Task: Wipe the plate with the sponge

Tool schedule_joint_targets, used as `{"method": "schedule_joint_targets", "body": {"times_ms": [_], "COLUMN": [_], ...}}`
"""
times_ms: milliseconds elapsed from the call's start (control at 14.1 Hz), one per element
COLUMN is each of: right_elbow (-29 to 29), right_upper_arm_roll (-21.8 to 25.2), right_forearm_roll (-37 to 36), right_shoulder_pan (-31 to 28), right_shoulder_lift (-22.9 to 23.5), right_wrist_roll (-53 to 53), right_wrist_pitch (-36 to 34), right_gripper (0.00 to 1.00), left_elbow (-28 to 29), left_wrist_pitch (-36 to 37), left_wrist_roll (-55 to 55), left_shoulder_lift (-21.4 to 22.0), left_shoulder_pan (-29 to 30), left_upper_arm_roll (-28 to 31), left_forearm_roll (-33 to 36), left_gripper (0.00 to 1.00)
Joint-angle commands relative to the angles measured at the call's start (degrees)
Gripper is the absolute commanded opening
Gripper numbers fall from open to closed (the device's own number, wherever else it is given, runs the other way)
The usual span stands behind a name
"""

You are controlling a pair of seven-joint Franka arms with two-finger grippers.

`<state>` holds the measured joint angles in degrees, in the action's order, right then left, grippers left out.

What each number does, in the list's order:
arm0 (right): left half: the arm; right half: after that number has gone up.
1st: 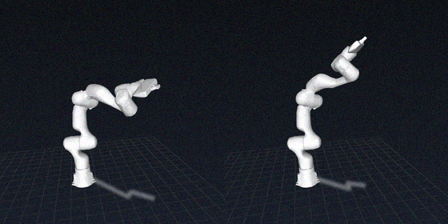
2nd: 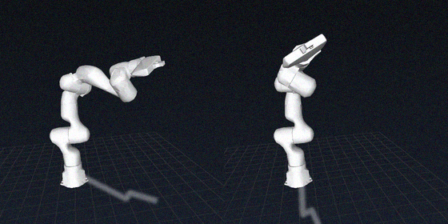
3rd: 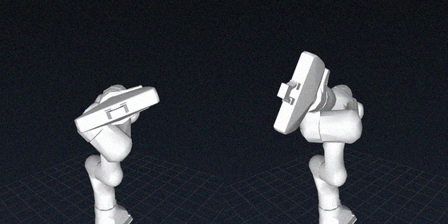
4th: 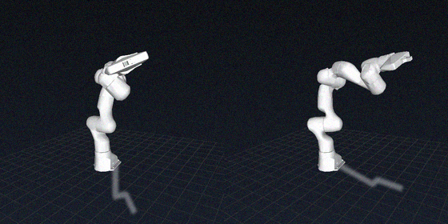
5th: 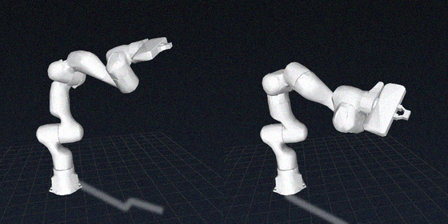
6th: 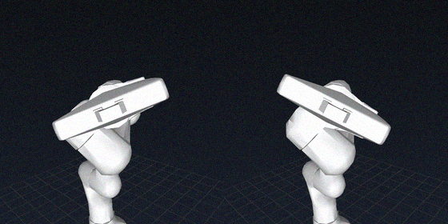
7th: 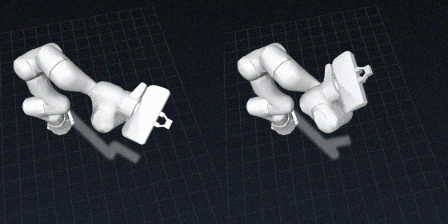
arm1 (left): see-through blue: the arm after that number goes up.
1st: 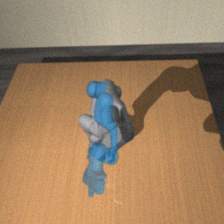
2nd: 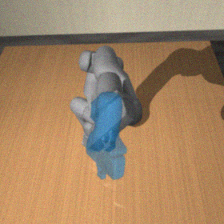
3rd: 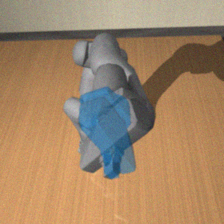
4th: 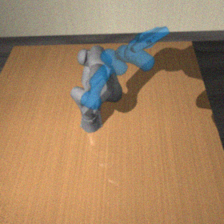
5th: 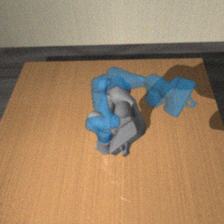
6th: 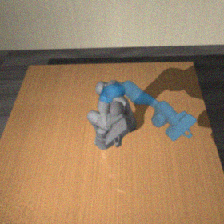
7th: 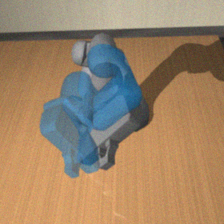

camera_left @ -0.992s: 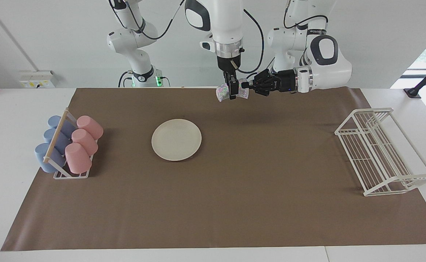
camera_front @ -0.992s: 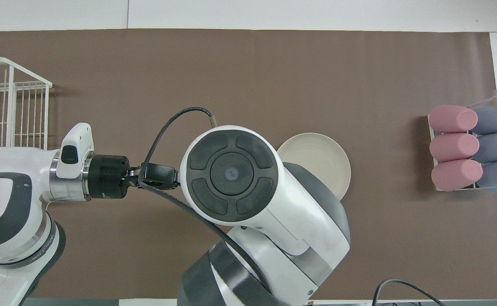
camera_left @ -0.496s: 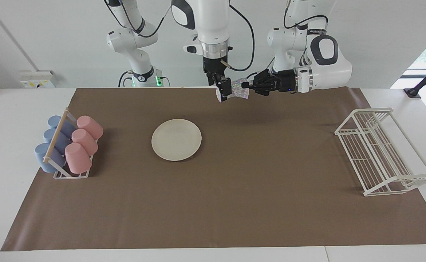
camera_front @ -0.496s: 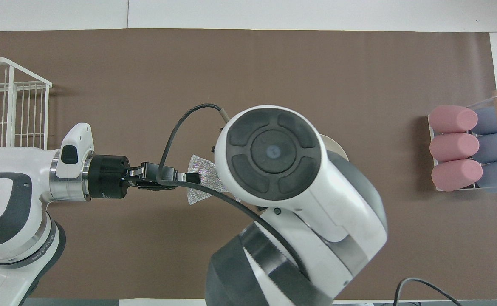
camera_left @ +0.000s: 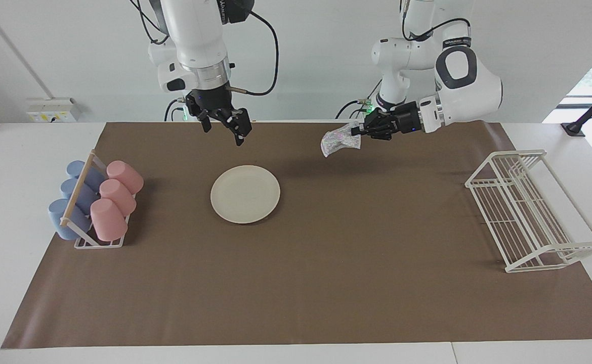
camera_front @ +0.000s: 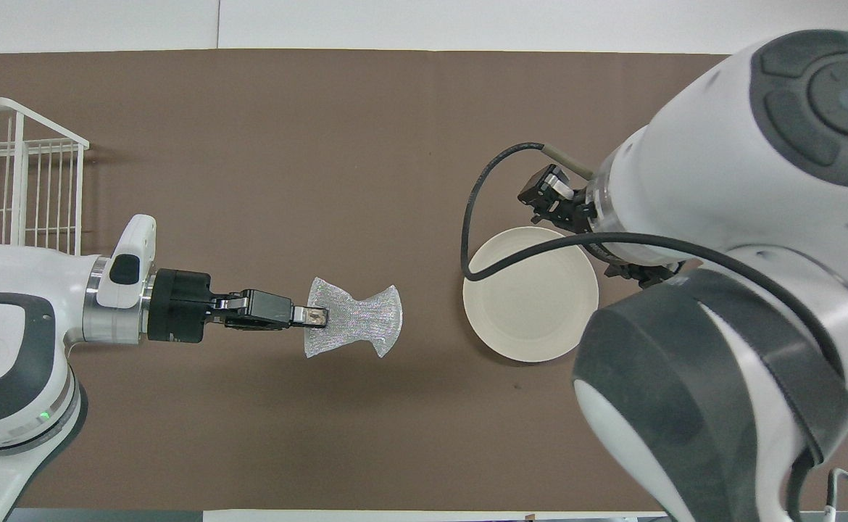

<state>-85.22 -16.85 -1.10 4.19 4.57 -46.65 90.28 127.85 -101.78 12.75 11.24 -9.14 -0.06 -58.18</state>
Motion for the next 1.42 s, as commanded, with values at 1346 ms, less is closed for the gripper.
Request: {"method": "schedule_joint_targets", "body": {"times_ms": [1346], "right_elbow": [-4.5], "right_upper_arm_roll": [8.9], "right_forearm_roll": [-0.5], "right_shoulder_pan": [-11.8], "right_shoulder_lift": [-5.6], "right_wrist_roll": [41.6], "right_wrist_pitch": [-7.8], "right_gripper": [1.00], "left_elbow": [-26.1], "left_wrist_pitch": [25.2], "left_wrist_roll": [-28.4], "left_shoulder_lift": [-7.7], "left_shoulder_pan": [-10.5], "left_upper_arm_roll": [-1.8], "left_forearm_roll": [78.2], "left_gripper": [0.00]}}
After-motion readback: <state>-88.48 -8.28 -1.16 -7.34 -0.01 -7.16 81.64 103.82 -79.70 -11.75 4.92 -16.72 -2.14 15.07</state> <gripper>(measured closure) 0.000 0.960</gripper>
